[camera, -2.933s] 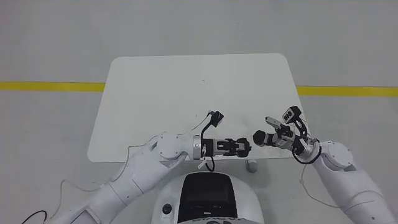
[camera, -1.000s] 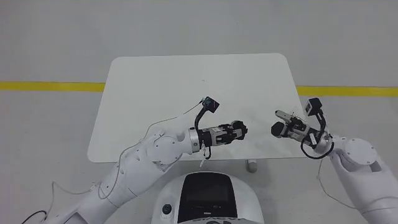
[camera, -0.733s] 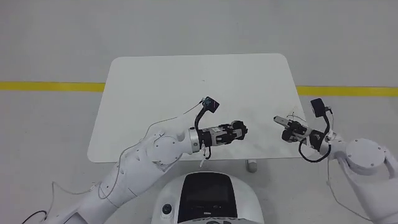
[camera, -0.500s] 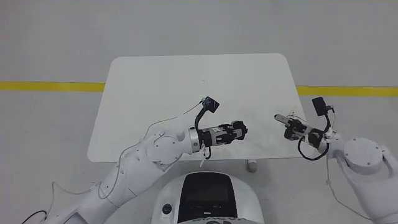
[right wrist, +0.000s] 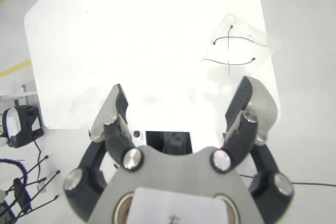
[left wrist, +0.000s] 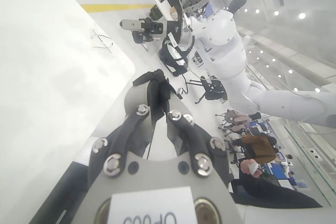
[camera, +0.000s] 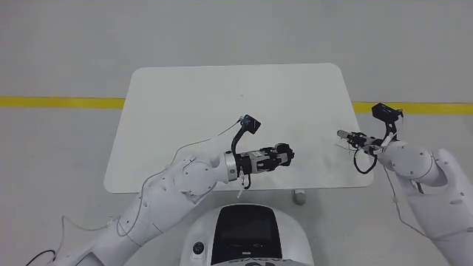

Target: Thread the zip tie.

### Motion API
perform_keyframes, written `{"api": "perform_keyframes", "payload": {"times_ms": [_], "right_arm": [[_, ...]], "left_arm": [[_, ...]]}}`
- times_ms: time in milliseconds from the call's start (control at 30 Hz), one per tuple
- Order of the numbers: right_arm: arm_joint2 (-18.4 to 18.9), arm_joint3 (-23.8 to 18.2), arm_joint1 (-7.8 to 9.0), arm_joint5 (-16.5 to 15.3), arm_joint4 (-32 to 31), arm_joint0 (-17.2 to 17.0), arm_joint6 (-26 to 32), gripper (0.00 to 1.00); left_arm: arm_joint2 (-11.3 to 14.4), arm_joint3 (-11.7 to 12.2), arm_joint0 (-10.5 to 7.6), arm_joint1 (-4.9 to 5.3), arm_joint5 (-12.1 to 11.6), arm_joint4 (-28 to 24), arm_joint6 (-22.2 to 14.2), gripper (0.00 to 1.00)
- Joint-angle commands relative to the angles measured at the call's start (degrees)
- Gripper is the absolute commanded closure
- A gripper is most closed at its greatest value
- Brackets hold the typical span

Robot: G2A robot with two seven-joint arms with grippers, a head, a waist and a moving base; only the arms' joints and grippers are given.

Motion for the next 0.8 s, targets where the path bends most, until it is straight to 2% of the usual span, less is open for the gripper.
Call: {"api": "perform_keyframes", "payload": {"times_ms": [0,133,200,300,467,667,700,767], "right_arm": [[0.05,-0.06,0.03,0.00,0.18,-0.09,-0.09,0.00],[0.01,-0.04,0.02,-0.06,-0.06,-0.11,-0.44,0.00],[-1.01,-0.28,-0.02,0.00,-5.21,-0.37,-2.41,0.00],[-1.53,-0.15,-0.42,0.00,-10.72,0.85,-1.29,0.00],[-2.58,1.63,-2.01,0.00,-19.38,6.08,6.99,0.00],[-6.00,7.14,-5.69,0.00,-29.79,14.46,21.34,0.00],[-6.25,7.86,-6.36,0.00,-30.16,15.51,22.89,0.00],[-6.18,8.26,-6.59,0.00,-30.05,15.78,23.38,0.00]], "left_arm": [[0.00,0.00,0.00,0.00,0.00,0.00,0.00,1.00],[0.00,0.00,0.00,0.00,0.00,0.00,0.00,1.00],[0.00,0.00,0.00,0.00,0.00,0.00,0.00,1.00],[0.00,0.00,0.00,0.00,0.00,0.00,0.00,1.00],[0.00,0.00,0.00,0.00,0.00,0.00,0.00,1.00],[0.00,0.00,0.00,0.00,0.00,0.00,0.00,1.00],[0.00,0.00,0.00,0.00,0.00,0.00,0.00,1.00],[0.00,0.00,0.00,0.00,0.00,0.00,0.00,1.00]]}}
